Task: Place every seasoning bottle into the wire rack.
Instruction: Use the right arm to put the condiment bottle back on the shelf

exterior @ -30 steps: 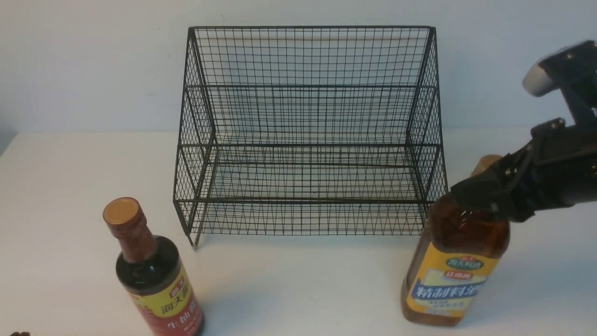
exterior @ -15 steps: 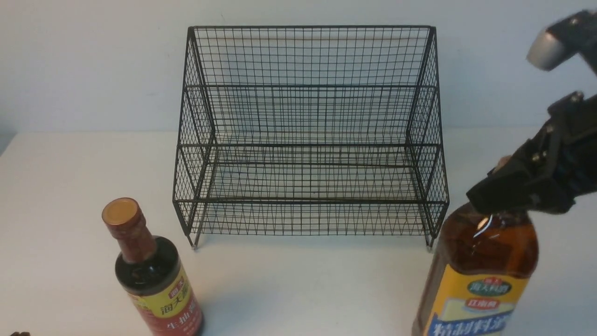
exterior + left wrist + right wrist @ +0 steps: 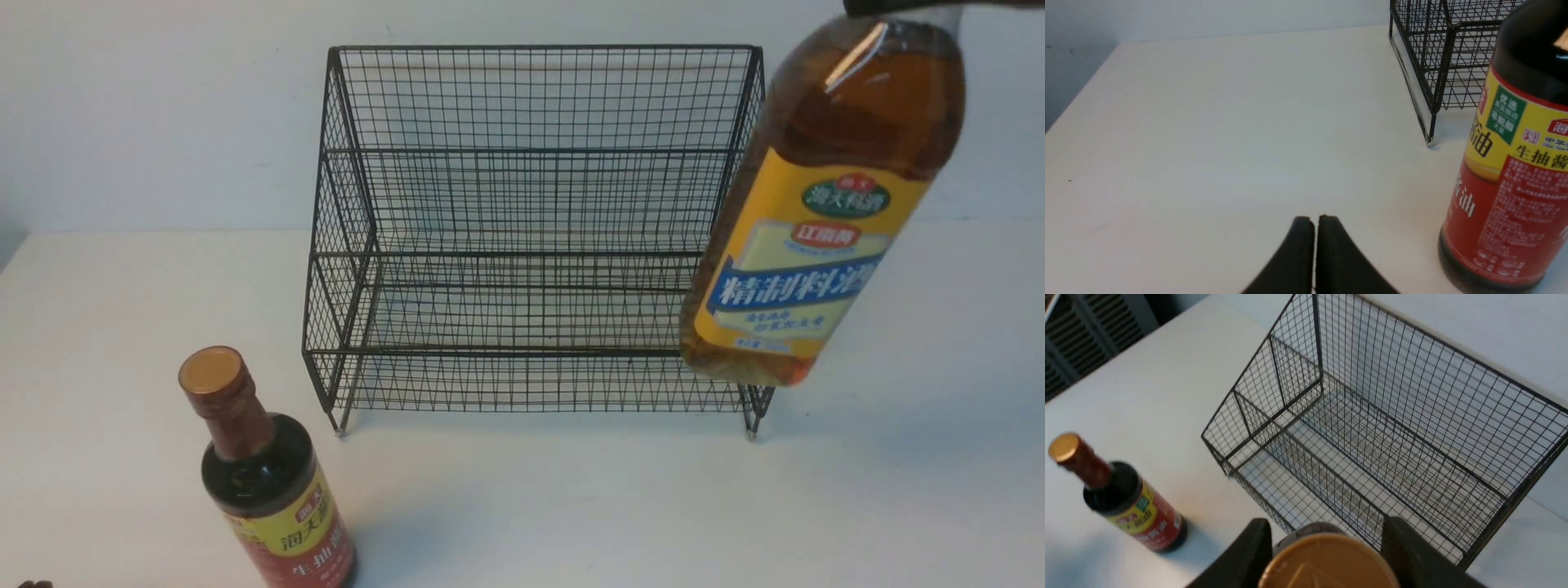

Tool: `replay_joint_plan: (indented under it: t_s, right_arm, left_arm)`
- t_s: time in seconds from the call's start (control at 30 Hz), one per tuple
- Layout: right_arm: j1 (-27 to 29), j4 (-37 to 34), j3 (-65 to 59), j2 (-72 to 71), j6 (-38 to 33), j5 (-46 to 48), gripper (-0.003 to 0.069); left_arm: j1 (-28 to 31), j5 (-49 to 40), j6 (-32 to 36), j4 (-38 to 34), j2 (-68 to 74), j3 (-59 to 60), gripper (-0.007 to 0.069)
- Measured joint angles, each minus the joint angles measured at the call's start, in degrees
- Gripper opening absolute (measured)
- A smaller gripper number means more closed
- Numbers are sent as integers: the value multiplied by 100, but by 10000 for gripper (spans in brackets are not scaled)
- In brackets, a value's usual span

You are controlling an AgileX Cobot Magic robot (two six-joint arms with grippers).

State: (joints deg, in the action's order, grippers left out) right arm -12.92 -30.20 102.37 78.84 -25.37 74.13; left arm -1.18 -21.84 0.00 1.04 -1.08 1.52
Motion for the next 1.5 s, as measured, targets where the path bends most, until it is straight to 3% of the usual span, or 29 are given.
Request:
replay_joint_plan:
  t_s: [0.37, 0.67, 0.93, 1.5]
  right_arm:
    - [0, 175, 993, 1467, 468, -388, 321]
    - [0, 136, 1528, 1876, 546, -1115, 321]
    - [0, 116, 1548, 2090, -109, -1923, 321]
    - [0, 20, 1548, 2553, -944, -1524, 321]
  left_arm:
    - [0, 0, 0, 0, 0, 0, -5]
    - [0, 0, 0, 0, 0, 0, -5]
    - [0, 0, 0, 0, 0, 0, -5]
    - [0, 0, 0, 0, 0, 0, -5]
